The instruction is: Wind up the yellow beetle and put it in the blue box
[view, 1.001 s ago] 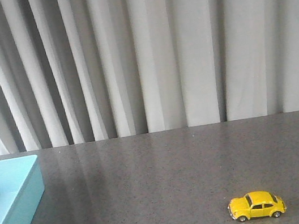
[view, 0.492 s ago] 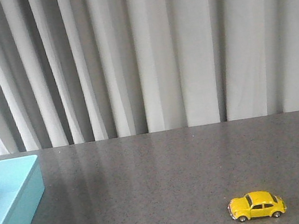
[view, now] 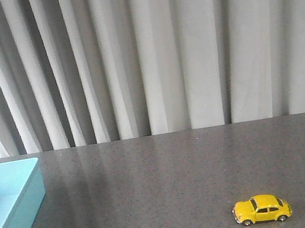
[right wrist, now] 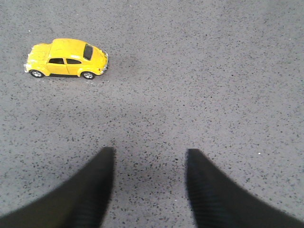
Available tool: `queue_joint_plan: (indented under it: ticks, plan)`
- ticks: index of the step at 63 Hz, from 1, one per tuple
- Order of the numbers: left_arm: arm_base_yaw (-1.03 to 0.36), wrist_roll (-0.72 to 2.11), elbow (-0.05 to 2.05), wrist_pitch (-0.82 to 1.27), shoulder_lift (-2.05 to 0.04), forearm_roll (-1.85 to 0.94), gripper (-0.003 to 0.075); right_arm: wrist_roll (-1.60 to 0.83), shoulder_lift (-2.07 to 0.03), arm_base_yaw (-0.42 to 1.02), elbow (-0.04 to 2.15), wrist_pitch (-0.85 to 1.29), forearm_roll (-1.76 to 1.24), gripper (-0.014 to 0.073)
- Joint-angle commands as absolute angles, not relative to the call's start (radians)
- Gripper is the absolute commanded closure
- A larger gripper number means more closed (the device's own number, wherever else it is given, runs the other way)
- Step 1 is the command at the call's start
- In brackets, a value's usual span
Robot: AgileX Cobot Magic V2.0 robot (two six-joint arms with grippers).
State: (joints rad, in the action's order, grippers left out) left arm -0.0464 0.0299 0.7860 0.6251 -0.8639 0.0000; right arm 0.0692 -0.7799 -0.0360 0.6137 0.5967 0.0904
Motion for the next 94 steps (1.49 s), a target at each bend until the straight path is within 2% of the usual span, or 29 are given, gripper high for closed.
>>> queue_joint_plan:
  ticks: [1, 5, 10, 18, 27, 38, 50, 74, 94]
  plan:
    - [-0.046, 0.021, 0.819, 0.558, -0.861, 0.000, 0.0343, 0.062, -0.780, -0.042, 0.646, 0.542, 0.126, 0.0051]
    - [-0.046, 0.021, 0.819, 0.558, -0.861, 0.000, 0.0308, 0.066, -0.780, -0.042, 0.646, 0.542, 0.126, -0.0006]
    - [-0.046, 0.021, 0.819, 0.559, -0.861, 0.000, 0.0300, 0.070, -0.780, -0.042, 0.646, 0.534, 0.119, -0.0035]
    - [-0.046, 0.021, 0.819, 0.559, -0.861, 0.000, 0.0302, 0.054, -0.784, -0.042, 0.657, 0.539, 0.072, -0.0022]
    - [-0.046, 0.021, 0.819, 0.559, -0.861, 0.000, 0.0302, -0.022, -0.852, -0.040, 0.762, 0.657, 0.031, 0.0005]
    - [-0.046, 0.021, 0.819, 0.559, -0.859, 0.000, 0.0302, -0.085, -0.990, 0.072, 0.892, 0.724, -0.024, 0.0009]
    - [-0.046, 0.021, 0.819, 0.559, -0.859, 0.000, 0.0302, 0.077, -1.200, 0.187, 1.059, 0.774, 0.033, 0.0009]
    - [-0.046, 0.021, 0.819, 0.559, -0.859, 0.000, 0.0302, 0.174, -1.617, 0.195, 1.473, 1.039, 0.027, 0.0004]
    - [-0.046, 0.021, 0.819, 0.559, -0.859, 0.000, 0.0302, 0.174, -1.816, 0.195, 1.696, 1.163, 0.047, 0.0033]
